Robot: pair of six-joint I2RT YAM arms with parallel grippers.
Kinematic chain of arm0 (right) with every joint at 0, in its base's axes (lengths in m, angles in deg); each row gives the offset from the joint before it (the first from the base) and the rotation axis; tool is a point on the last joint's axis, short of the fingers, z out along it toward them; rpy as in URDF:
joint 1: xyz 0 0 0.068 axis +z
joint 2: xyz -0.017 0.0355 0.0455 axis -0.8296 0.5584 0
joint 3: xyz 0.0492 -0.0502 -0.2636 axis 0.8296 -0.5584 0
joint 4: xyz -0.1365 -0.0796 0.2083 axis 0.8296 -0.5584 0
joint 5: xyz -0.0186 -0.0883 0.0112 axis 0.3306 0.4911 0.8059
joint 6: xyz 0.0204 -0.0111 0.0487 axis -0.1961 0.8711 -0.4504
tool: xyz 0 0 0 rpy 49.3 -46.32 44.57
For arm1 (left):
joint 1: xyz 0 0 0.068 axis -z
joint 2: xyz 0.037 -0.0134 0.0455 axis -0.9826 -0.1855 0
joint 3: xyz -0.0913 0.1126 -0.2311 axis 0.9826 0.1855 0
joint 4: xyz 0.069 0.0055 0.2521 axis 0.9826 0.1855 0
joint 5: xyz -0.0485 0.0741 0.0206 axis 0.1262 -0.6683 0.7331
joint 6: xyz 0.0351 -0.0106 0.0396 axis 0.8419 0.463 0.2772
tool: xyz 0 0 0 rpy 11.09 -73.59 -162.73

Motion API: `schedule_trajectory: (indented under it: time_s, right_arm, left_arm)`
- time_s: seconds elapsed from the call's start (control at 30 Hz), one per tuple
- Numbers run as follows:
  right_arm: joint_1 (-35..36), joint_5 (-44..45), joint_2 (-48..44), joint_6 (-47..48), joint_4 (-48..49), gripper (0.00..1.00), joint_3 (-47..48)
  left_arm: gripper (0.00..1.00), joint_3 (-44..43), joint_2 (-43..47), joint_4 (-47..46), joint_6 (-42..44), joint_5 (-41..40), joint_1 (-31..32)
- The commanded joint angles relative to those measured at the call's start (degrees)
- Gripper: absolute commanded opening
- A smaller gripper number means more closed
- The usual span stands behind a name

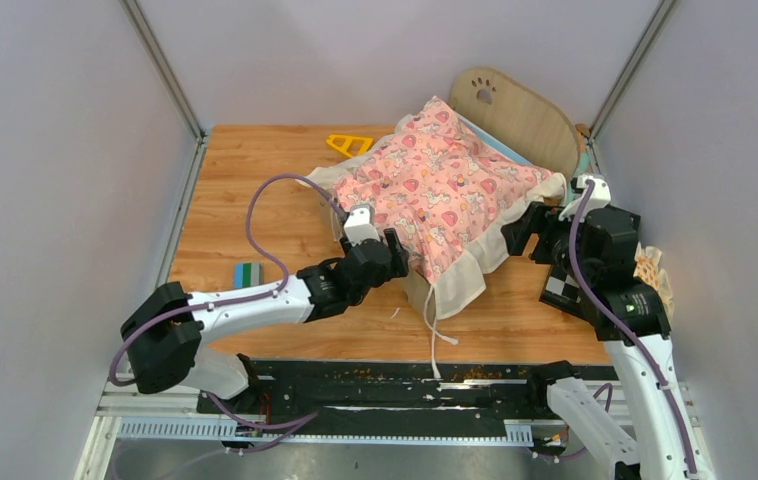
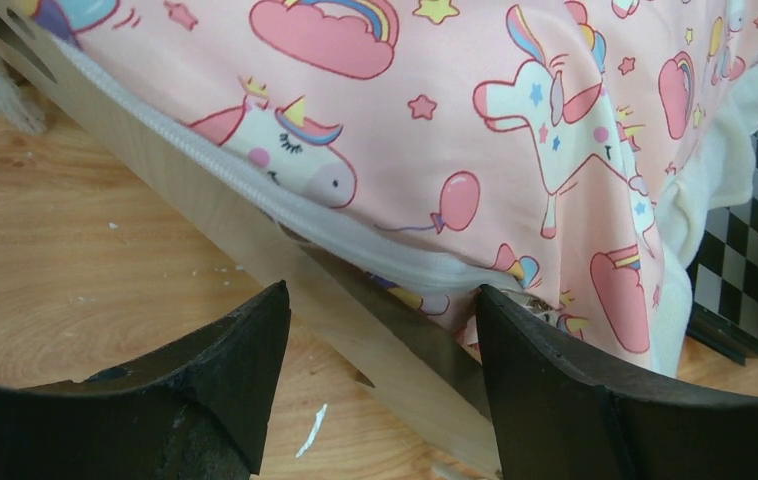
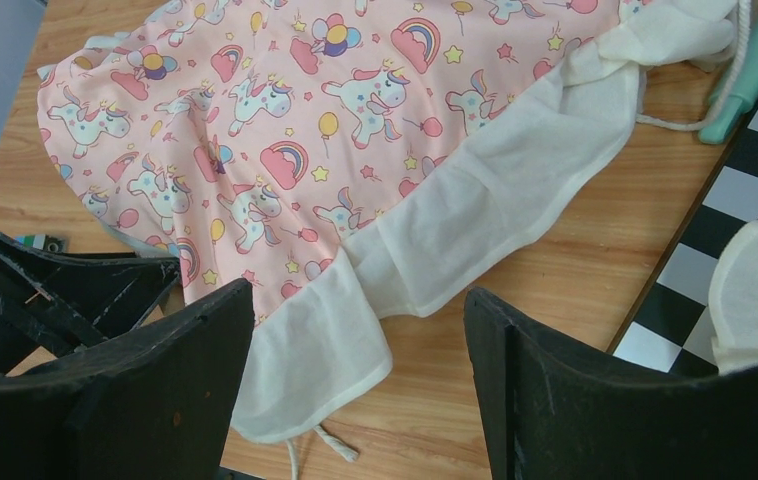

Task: Set up the pet bed
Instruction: Adjust the bed frame at the center of the board.

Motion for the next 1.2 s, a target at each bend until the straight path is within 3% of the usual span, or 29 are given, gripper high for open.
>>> schedule_trajectory:
  time_s: [0.0, 0.17, 0.43, 0.67, 0.87, 1.0, 1.17]
  right_arm:
    - [-0.1, 1.0, -1.3, 1.2, -0.1, 0.77, -0.2]
    - [-0.1, 1.2, -1.4, 1.5, -0.5, 0.77, -0.3]
    - [-0.1, 1.2, -1.7, 1.2, 0.0, 0.77, -0.9]
    - [-0.2, 1.1, -1.7, 1.1, 0.2, 0.77, -1.1]
    - [-0.1, 0.7, -0.6, 1.3, 0.5, 0.77, -0.7]
    - [-0.2, 2.0, -0.5, 1.5, 0.6, 0.77, -1.0]
    - [-0.1, 6.3, 2.3, 5.8, 4.0, 0.82, -0.7]
  left_arm:
    - [0.72, -5.8, -2.6, 10.0, -2.1, -6.4, 0.2]
    - [0.69, -7.4, -4.4, 16.8, -1.7, -7.9, -0.9]
    - [0.39, -1.3, 1.6, 17.8, 2.2, -3.1, -11.6]
    - [0.29, -4.1, 5.4, 24.6, 14.1, -0.4, -21.9]
    - [0.27, -7.2, 6.2, 29.5, 23.5, -0.9, -29.8]
    - [0.27, -7.7, 5.9, 32.1, 28.6, -5.5, -34.1]
    - [0.29, -6.2, 6.9, 30.7, 32.4, -2.8, -38.6]
